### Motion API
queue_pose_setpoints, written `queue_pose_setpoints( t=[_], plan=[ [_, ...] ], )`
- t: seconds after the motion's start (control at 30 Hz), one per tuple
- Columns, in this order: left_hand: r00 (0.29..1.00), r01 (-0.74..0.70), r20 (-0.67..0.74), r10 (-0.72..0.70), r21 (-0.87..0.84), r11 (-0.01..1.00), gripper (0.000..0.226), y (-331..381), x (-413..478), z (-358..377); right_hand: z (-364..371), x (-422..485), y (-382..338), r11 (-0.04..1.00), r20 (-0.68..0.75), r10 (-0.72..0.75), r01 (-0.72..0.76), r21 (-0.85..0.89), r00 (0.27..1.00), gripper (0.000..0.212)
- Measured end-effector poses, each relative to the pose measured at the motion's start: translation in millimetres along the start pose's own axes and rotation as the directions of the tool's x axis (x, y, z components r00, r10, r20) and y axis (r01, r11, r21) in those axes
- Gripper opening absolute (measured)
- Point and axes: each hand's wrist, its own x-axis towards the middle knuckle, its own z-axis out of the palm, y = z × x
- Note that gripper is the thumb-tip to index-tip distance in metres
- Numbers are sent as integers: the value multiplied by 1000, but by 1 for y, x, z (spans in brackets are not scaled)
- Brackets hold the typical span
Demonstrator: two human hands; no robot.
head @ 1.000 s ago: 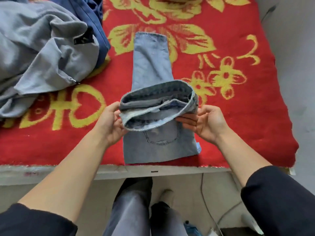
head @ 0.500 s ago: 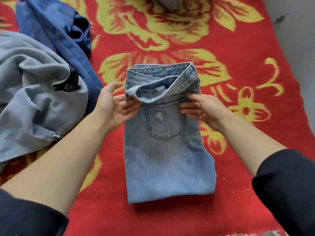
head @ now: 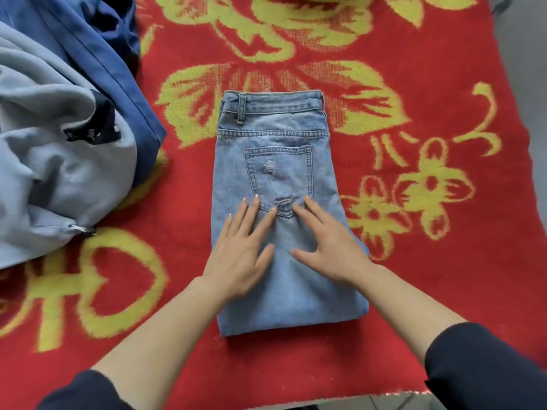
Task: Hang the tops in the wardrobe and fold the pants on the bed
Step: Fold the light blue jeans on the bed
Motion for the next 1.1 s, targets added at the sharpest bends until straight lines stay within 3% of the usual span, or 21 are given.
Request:
queue_pose_setpoints(
  t=[0.07, 0.23, 0.33, 0.4, 0.47, 0.57, 0.67, 0.73, 0.83, 0.9, 1.0, 1.1],
  plan=[
    [997, -33, 75, 24, 124, 992, 68, 7, -33, 22, 16, -30, 10, 995, 40, -47, 50, -89, 998, 91],
    [970, -39, 242, -3, 168, 985, 81, 16, -89, 47, 44, -89, 35, 941, 213, -93, 156, -301, 973, 96],
    [975, -94, 219, 22, 326, 941, 90, 18, -94, 47, 48, -97, 44, 878, 251, -124, 224, -422, 960, 95],
    [988, -81, 153, 15, 439, 895, 70, 27, -93, 47, 48, -94, 45, 848, 257, -134, 245, -469, 957, 95],
    [989, -42, 145, -36, 502, 864, 62, 37, -88, 47, 47, -90, 44, 841, 258, -147, 258, -476, 955, 88],
    [958, -13, 245, -147, 549, 835, 64, 51, -82, 49, 39, -86, 37, 855, 285, -124, 248, -456, 950, 67],
    [918, 0, 342, -203, 511, 860, 59, 55, -68, 28, 11, -75, 26, 957, 363, -14, 117, -264, 932, 51],
    [879, 56, 417, -231, 392, 918, 50, 60, -59, 5, -12, -67, 17, 981, 441, 30, 57, -184, 897, 32],
    [762, 151, 599, -244, 203, 968, 13, 69, -48, -27, -38, -64, 10, 991, 590, 131, -109, -73, 797, 23],
    [620, 212, 744, -250, 147, 966, 13, 75, -48, -35, -43, -71, 9, 976, 652, 197, -212, -56, 732, 22],
    [392, 381, 890, -234, 74, 921, 21, 83, -63, -27, -32, -90, 12, 963, 735, 260, -229, -146, 626, 23],
    [237, 670, 965, -108, -82, 738, 36, 87, -76, -22, -21, -107, 17, 902, 812, 310, -422, -87, 494, 13]
  ],
)
